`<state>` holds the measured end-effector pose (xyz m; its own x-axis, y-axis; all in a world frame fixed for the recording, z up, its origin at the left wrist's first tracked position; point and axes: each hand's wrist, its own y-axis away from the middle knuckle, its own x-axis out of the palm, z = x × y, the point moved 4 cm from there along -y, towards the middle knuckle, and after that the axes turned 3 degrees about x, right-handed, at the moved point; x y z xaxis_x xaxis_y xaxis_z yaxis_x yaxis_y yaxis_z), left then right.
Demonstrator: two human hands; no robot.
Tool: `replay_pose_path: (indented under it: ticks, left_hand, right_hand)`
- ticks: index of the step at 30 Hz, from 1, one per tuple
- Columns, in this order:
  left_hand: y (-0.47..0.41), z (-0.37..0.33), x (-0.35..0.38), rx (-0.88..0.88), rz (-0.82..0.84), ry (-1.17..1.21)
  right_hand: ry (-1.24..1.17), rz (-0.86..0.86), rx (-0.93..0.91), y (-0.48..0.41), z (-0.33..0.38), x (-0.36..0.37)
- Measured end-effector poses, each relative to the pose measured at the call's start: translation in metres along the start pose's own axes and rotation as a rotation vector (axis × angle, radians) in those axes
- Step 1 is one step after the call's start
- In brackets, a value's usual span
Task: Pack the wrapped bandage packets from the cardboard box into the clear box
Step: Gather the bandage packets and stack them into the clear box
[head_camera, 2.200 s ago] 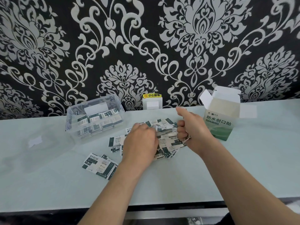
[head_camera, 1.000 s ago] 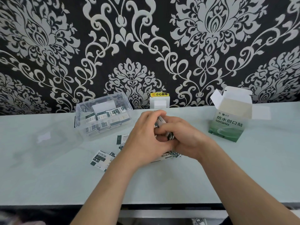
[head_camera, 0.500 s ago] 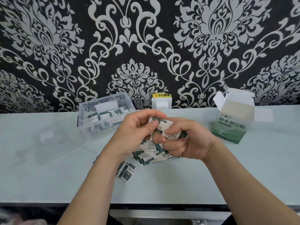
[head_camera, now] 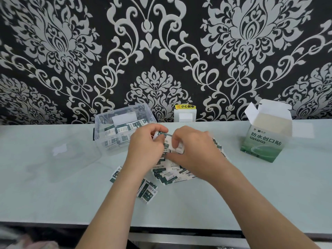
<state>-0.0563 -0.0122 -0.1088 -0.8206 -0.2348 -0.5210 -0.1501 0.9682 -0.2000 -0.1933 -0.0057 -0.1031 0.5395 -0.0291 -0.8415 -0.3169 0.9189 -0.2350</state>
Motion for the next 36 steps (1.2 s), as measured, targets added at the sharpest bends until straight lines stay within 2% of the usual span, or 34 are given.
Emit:
replay_pose_path:
  ticks: [3,9,18,20,25,30,36]
  left_hand:
    - [-0.001,0.003,-0.002,-0.018,0.025,0.062]
    - [-0.003,0.008,-0.024,-0.077,0.007,0.232]
    - [-0.063,0.015,-0.085,-0.082,0.024,0.139]
    - [-0.078,0.021,-0.094,-0.059,0.003,0.086]
    - [-0.104,0.035,-0.106,-0.008,0.034,-0.038]
    - [-0.128,0.058,-0.107,0.037,0.103,-0.228]
    - [-0.130,0.069,-0.098,0.172,0.202,-0.522]
  right_hand:
    - [0.045,0.009,-0.050,-0.004,0.009,0.004]
    - [-0.113,0.014,0.011,-0.008,0.014,0.003]
    - [0.171,-0.037,-0.145,-0.066,0.077,0.011]
    - [0.183,0.012,-0.101,-0.089,0.085,0.013]
    - [-0.260,0.211,0.172,-0.139,0.079,0.028]
    - [-0.469,0.387,0.442,-0.166,0.067,0.061]
    - [-0.415,0.452,0.550,-0.176,0.061,0.082]
